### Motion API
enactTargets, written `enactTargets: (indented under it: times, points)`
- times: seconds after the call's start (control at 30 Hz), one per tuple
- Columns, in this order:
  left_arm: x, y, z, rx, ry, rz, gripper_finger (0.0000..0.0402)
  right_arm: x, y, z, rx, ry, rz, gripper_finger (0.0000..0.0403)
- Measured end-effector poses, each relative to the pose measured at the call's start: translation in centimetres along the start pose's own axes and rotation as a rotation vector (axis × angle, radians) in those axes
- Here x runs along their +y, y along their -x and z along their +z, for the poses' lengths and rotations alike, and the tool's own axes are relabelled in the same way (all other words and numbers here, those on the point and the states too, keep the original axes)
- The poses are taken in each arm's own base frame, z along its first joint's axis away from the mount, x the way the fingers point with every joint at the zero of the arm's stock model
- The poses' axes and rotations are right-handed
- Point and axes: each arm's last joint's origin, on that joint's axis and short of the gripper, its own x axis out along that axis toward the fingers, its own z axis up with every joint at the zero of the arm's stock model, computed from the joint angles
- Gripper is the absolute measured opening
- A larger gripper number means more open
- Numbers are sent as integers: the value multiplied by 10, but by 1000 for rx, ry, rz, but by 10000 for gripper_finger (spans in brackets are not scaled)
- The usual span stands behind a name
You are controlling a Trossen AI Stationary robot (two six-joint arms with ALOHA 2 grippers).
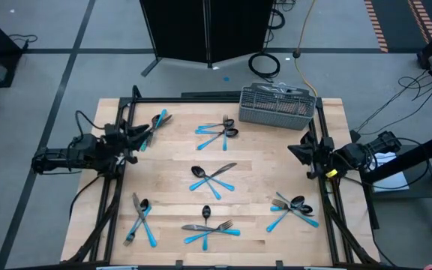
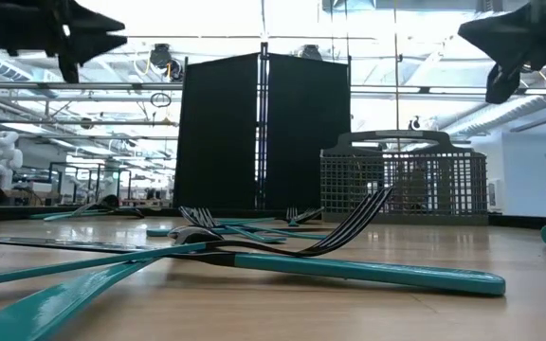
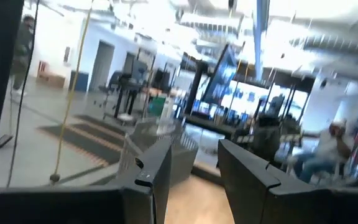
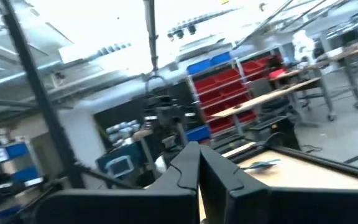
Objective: Sort silverware
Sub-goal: Put the blue knife into the right of the blue utensil organizer
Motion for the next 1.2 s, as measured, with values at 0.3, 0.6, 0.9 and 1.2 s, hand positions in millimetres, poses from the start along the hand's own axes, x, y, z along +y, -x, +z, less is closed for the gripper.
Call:
enactTargets:
  times: [0.3,0.6,0.9,1.2]
  points:
    - [-4,-6,4,-43,33,-47,128,1,0,1,5,-6,7,0]
    - [-20,-44,-29,196,-121,-94,128,17,-15,27,99,87,-14,0]
    - [-33,-81,-25,217,-295,-89,128,60,-64,68,233,611,11,0]
    - [-23,-92,-31,259,-395,-52,128,86,-125,62,339,841,-128,27]
